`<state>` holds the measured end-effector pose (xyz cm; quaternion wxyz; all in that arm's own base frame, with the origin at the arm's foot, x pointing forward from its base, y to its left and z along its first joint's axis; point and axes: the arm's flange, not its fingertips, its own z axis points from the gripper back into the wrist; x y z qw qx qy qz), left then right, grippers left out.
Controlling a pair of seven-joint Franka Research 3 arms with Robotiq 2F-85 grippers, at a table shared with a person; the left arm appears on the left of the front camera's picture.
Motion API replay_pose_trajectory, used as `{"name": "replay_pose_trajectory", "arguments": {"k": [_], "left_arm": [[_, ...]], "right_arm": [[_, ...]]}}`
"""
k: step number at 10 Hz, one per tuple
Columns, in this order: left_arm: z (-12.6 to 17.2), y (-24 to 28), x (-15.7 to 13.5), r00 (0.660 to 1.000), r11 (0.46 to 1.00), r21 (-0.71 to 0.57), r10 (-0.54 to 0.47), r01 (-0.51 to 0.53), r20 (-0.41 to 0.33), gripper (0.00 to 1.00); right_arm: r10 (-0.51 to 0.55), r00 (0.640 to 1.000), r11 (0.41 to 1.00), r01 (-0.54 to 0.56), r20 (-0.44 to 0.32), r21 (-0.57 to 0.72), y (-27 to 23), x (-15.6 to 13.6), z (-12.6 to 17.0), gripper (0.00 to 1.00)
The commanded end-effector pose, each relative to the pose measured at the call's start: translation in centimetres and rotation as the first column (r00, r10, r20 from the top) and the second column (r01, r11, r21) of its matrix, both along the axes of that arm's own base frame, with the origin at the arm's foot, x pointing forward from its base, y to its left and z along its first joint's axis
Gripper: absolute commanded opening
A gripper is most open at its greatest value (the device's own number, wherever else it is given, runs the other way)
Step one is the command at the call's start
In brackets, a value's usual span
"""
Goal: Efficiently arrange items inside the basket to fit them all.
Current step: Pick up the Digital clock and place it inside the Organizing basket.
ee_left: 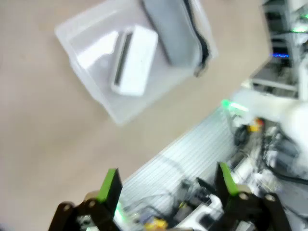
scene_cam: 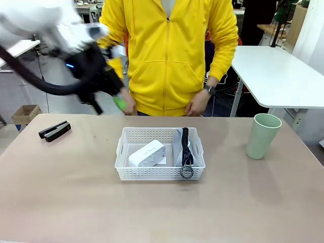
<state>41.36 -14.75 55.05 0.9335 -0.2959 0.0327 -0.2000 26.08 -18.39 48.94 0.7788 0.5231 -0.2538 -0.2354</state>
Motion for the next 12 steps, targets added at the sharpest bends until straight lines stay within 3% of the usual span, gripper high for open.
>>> {"name": "replay_pose_trajectory", "arguments": {"k": [1,2,3,5,6,7,8,9,12], "left_arm": [[-2.2,9.7,-2.7,0.976,0.940,-0.261,0.213,-0.219,-0.053,1.00],[-3.6,14.6,-4.4,0.936,0.846,-0.407,0.344,-0.345,-0.076,1.00],[-4.9,17.3,-5.1,0.894,0.773,-0.464,0.432,-0.434,-0.118,1.00],[-9.7,24.8,-7.5,0.718,0.500,-0.572,0.651,-0.650,-0.246,1.00],[-11.9,27.3,-8.5,0.729,0.442,-0.643,0.624,-0.626,-0.281,1.00],[-13.5,28.6,-9.1,0.684,0.355,-0.669,0.656,-0.653,-0.319,1.00],[-14.2,28.8,-8.5,0.641,0.363,-0.583,0.662,-0.727,-0.388,1.00],[-12.4,29.7,-9.3,0.669,0.412,-0.581,0.662,-0.702,-0.339,1.00],[-12.4,29.7,-9.3,0.669,0.412,-0.581,0.662,-0.702,-0.339,1.00]], "right_arm": [[0.003,0.999,1.000,-0.003,0.035,0.000,-0.1,0.2,0.1,1.00],[0.003,0.999,1.000,-0.003,0.035,0.000,-0.1,0.2,0.1,1.00],[0.003,0.999,1.000,-0.003,0.035,0.000,-0.1,0.2,0.1,1.00],[0.003,0.999,1.000,-0.003,0.035,0.000,-0.1,0.2,0.1,1.00],[0.003,0.999,1.000,-0.003,0.035,0.000,-0.1,0.2,0.1,1.00],[0.003,0.999,1.000,-0.003,0.035,0.000,-0.1,0.2,0.1,1.00],[0.003,0.999,1.000,-0.003,0.035,0.000,-0.1,0.2,0.1,1.00],[0.003,0.999,1.000,-0.003,0.035,0.000,-0.1,0.2,0.1,1.00],[0.003,0.999,1.000,-0.003,0.035,0.000,-0.1,0.2,0.1,1.00]]}}
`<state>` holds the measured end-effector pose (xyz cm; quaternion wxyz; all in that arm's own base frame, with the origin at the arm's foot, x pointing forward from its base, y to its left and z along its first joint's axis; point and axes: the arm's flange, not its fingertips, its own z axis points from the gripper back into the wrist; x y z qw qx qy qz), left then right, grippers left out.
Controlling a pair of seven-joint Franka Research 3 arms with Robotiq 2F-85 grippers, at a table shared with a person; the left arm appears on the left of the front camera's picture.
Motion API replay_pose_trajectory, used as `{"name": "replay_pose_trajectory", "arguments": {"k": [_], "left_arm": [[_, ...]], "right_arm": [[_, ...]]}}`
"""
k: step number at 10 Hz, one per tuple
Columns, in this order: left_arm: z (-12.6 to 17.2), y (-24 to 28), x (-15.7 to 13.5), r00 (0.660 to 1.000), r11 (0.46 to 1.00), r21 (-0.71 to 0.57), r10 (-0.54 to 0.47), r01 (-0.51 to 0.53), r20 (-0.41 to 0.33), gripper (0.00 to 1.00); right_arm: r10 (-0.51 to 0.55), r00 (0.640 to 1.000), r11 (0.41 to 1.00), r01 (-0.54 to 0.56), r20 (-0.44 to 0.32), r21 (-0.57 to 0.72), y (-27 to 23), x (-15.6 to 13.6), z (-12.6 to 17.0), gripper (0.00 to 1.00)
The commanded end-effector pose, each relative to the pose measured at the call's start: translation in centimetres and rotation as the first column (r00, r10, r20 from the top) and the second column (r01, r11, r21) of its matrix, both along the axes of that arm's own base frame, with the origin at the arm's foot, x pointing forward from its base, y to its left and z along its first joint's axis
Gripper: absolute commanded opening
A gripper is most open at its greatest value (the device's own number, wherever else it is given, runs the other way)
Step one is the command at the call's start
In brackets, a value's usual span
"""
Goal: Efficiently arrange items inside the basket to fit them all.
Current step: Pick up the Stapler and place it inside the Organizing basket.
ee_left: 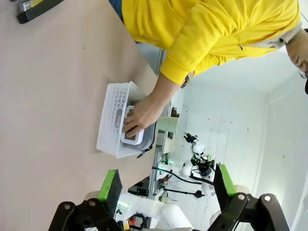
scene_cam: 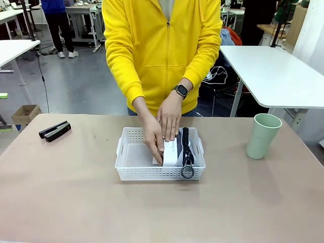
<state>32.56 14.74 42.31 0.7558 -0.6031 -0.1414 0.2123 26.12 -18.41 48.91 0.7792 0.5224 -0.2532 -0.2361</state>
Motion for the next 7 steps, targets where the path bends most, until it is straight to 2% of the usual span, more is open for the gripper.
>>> {"name": "replay_pose_trajectory", "arguments": {"k": [1,7], "left_arm": [[0.35,0.18,-0.54,1.000,1.000,0.003,-0.011,0.011,0.001,1.00],[0.35,0.18,-0.54,1.000,1.000,0.003,-0.011,0.011,0.001,1.00]], "right_arm": [[0.004,0.999,1.000,-0.004,0.037,0.001,-0.13,0.19,0.14,1.00],[0.004,0.999,1.000,-0.004,0.037,0.001,-0.13,0.19,0.14,1.00]]}}
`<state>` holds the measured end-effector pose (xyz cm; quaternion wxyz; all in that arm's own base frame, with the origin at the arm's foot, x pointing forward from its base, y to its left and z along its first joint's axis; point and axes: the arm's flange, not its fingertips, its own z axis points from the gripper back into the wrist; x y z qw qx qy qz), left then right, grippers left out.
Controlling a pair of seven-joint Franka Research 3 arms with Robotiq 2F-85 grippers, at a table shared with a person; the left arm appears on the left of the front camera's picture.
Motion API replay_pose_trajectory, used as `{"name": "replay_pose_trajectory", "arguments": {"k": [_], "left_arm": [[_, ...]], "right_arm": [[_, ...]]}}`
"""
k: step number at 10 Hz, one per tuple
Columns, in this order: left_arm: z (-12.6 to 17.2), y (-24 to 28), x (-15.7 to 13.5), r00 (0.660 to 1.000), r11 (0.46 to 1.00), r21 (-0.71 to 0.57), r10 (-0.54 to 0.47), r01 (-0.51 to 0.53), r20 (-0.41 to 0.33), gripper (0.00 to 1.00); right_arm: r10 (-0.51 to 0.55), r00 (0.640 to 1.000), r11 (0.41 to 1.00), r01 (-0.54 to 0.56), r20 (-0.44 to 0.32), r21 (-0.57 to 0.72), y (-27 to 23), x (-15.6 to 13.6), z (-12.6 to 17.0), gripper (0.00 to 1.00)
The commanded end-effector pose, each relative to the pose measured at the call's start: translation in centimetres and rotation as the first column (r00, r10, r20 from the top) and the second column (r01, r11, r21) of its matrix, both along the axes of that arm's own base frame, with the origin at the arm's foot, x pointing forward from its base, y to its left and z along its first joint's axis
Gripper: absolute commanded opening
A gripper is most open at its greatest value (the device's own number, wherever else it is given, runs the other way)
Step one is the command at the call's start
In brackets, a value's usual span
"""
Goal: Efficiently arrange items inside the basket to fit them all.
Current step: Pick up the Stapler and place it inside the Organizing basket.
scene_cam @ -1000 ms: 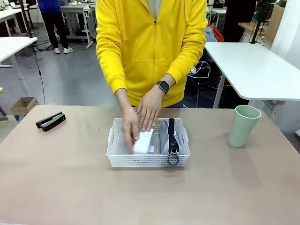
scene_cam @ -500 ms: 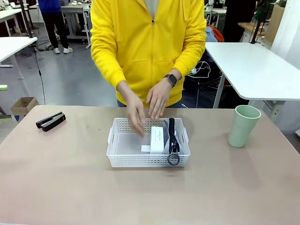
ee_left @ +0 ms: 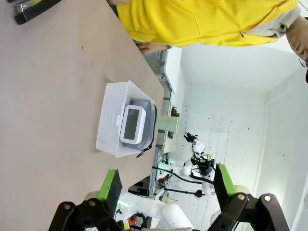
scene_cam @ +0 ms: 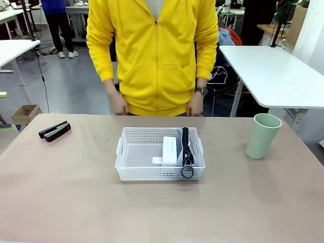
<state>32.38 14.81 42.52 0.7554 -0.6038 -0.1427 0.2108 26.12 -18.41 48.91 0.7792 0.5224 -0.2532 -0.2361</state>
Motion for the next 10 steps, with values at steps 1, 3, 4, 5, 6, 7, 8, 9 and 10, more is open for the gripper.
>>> {"name": "replay_pose_trajectory", "arguments": {"k": [1,3,4,5,6,7,8,9,10], "left_arm": [[0.1,0.1,-0.4,1.000,1.000,0.004,-0.011,0.011,-0.003,1.00],[1.0,-1.3,0.9,0.999,0.998,0.066,-0.005,0.003,0.036,1.00],[1.7,-2.7,2.3,0.998,0.989,0.145,-0.037,0.029,0.054,1.00],[2.3,-4.1,4.1,0.996,0.964,0.262,-0.070,0.051,0.063,1.00],[2.6,-5.6,6.2,0.990,0.899,0.428,-0.131,0.094,0.056,1.00],[2.5,-6.9,7.1,0.979,0.773,0.619,-0.203,0.142,0.029,1.00],[2.2,-8.1,7.8,0.967,0.630,0.757,-0.255,0.175,-0.012,1.00],[1.8,-8.9,8.3,0.968,0.493,0.849,-0.240,0.188,-0.075,1.00],[1.1,-9.6,8.8,0.968,0.393,0.897,-0.220,0.201,-0.120,1.00]], "right_arm": [[0.004,0.999,1.000,-0.004,0.037,0.001,-0.1,0.2,0.1,1.00],[0.004,0.999,1.000,-0.004,0.037,0.001,-0.1,0.2,0.1,1.00],[0.004,0.999,1.000,-0.004,0.037,0.001,-0.1,0.2,0.1,1.00],[0.004,0.999,1.000,-0.004,0.037,0.001,-0.1,0.2,0.1,1.00],[0.004,0.999,1.000,-0.004,0.037,0.001,-0.1,0.2,0.1,1.00],[0.004,0.999,1.000,-0.004,0.037,0.001,-0.1,0.2,0.1,1.00],[0.004,0.999,1.000,-0.004,0.037,0.001,-0.1,0.2,0.1,1.00],[0.004,0.999,1.000,-0.004,0.037,0.001,-0.1,0.2,0.1,1.00],[0.004,0.999,1.000,-0.004,0.037,0.001,-0.1,0.2,0.1,1.00]]}}
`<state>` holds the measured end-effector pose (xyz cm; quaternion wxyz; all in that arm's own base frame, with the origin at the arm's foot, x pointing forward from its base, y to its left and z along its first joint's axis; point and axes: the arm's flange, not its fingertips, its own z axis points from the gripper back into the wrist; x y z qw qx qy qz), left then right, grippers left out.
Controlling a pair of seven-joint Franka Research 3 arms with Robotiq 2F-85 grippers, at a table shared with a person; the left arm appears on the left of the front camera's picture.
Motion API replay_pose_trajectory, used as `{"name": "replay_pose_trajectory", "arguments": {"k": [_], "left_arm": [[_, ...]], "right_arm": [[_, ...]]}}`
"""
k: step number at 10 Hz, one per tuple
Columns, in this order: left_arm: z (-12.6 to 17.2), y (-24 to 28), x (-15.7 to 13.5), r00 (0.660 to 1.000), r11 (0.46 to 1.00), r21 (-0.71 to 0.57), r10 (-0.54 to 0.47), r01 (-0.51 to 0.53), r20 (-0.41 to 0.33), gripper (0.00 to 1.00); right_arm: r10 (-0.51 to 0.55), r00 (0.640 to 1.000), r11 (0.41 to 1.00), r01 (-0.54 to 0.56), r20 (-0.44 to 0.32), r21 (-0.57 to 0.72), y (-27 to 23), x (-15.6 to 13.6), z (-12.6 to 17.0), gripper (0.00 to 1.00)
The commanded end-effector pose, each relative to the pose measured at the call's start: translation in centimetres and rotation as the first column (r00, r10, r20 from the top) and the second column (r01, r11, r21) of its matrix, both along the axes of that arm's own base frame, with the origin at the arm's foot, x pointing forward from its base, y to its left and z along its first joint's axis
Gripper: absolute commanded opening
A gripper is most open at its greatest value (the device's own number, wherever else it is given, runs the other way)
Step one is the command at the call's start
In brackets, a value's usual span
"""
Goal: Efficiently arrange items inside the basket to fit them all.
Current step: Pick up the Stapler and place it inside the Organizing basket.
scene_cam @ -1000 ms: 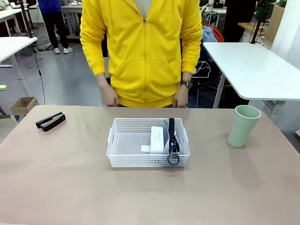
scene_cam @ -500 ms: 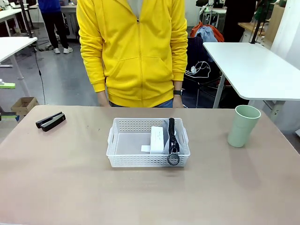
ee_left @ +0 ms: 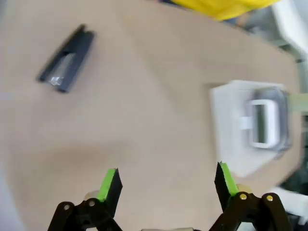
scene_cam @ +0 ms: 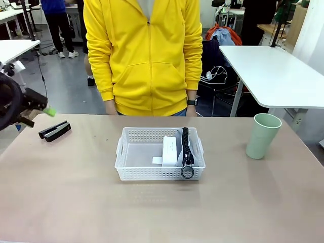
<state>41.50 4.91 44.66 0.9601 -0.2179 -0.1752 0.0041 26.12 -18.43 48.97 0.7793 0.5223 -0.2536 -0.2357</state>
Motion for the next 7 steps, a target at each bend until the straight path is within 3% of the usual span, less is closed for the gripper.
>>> {"name": "replay_pose_trajectory", "arguments": {"k": [1,2,4,5,7], "left_arm": [[-1.8,0.1,0.4,0.997,0.967,0.256,0.025,-0.006,-0.071,1.00],[-3.0,0.3,1.4,0.998,0.932,0.357,0.066,-0.055,-0.018,1.00],[-6.3,0.0,3.3,0.978,0.880,0.460,0.182,-0.116,-0.102,1.00],[-3.5,0.5,1.5,0.999,0.933,0.359,0.032,-0.023,-0.019,1.00],[-3.5,0.5,1.5,0.999,0.933,0.359,0.032,-0.023,-0.019,1.00]], "right_arm": [[0.004,0.999,1.000,-0.004,0.036,0.002,-0.1,0.2,0.1,1.00],[0.004,0.999,1.000,-0.004,0.036,0.002,-0.1,0.2,0.1,1.00],[0.004,0.999,1.000,-0.004,0.036,0.002,-0.1,0.2,0.1,1.00],[0.004,0.999,1.000,-0.004,0.036,0.002,-0.1,0.2,0.1,1.00],[0.004,0.999,1.000,-0.004,0.036,0.002,-0.1,0.2,0.1,1.00]]}}
